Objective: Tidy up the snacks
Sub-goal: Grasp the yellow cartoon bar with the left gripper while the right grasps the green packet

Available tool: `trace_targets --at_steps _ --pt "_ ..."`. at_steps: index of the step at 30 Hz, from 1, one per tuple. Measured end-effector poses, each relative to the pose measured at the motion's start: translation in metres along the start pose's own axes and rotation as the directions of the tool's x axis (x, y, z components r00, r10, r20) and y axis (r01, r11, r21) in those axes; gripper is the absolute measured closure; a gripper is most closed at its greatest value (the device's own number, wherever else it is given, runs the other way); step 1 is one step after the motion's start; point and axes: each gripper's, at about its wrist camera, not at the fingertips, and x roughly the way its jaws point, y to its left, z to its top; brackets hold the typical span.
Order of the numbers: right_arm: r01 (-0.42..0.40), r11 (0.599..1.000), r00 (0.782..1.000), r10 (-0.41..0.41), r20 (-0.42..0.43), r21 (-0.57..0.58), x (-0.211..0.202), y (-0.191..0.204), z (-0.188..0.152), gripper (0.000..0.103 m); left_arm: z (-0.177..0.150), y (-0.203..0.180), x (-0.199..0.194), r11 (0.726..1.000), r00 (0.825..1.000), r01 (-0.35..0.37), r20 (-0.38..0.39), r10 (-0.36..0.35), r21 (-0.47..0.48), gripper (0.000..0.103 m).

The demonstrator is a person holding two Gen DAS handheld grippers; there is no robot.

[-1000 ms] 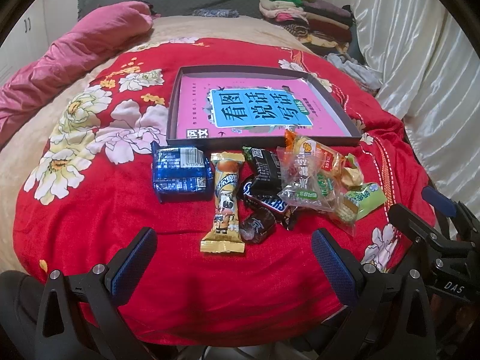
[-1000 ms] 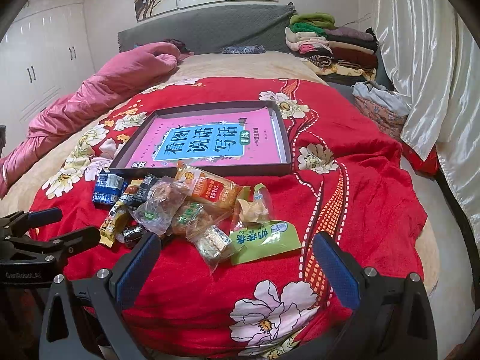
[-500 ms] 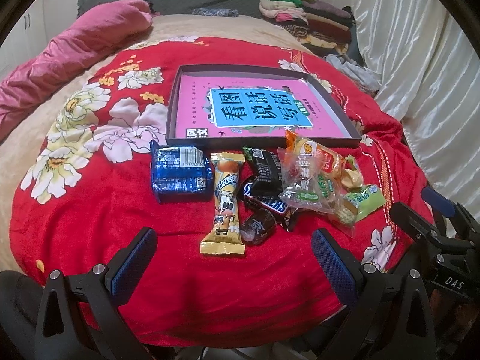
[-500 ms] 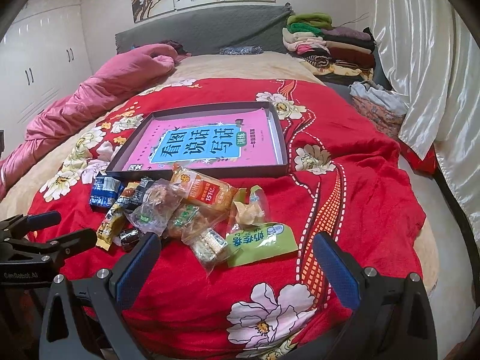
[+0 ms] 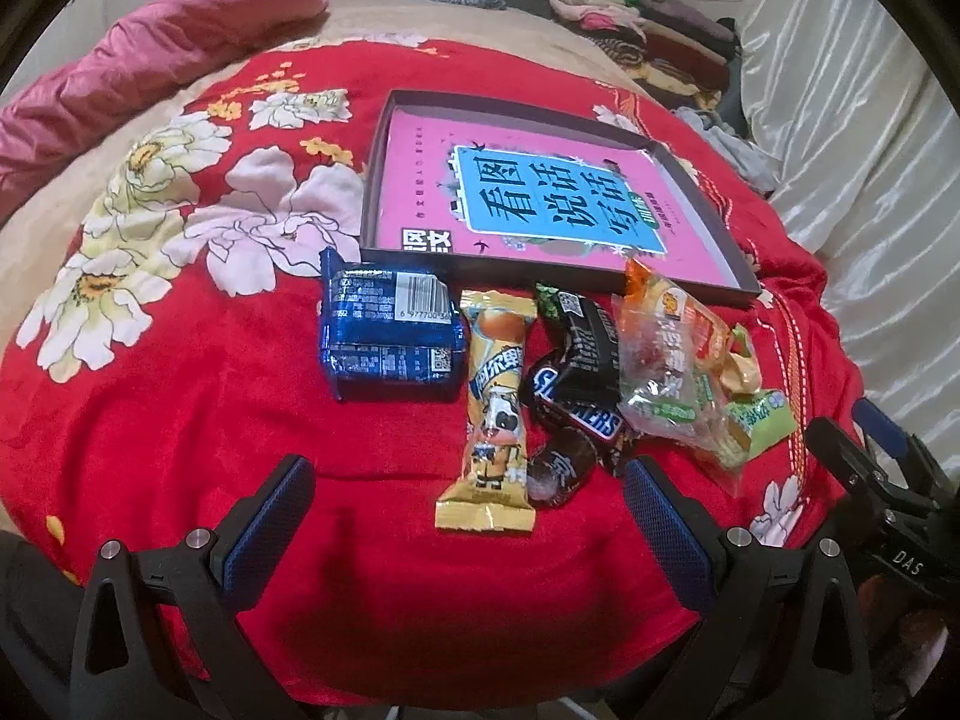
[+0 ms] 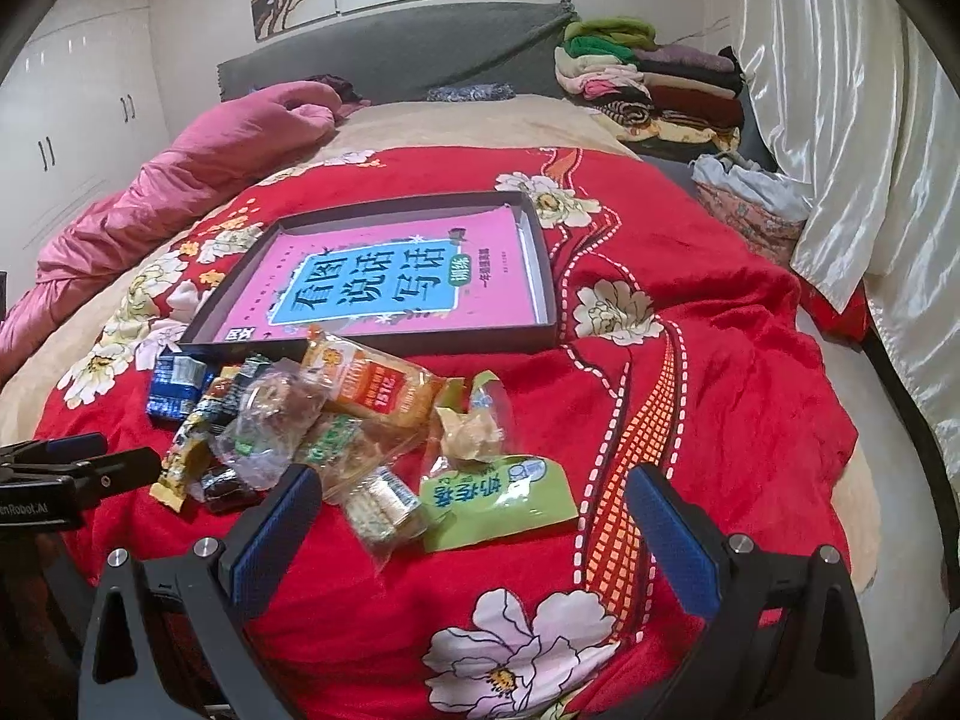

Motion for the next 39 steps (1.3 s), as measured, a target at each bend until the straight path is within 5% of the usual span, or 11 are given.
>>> trace_targets --at_steps 6,10,25,39 --pt "-0.003 1.0 1.0 0.004 -0.021 0.03 0.013 -0.011 0.003 0.001 0.004 0.003 0.011 1.0 0.999 0.02 -0.026 -0.02 -0.012 0.011" --pt "0.004 0.999 0.999 -0.001 -0.054 0.048 0.027 -0.021 0.007 0.001 0.006 0.0 0.017 0.999 0.998 0.045 -0.041 -0.045 -0.001 0.033" --pt "-0.079 0.997 0.979 0.074 -0.188 -0.018 0.079 -0.017 0.011 0.045 0.017 0.001 0.037 0.996 0.994 0.092 -0.067 -0.092 0.0 0.056" --pt "-0.121 0.992 0.978 0.113 -0.176 -0.038 0.102 -0.02 0.021 0.05 0.023 0.001 0.056 0.997 0.991 0.079 -0.108 -0.08 -0.017 0.072"
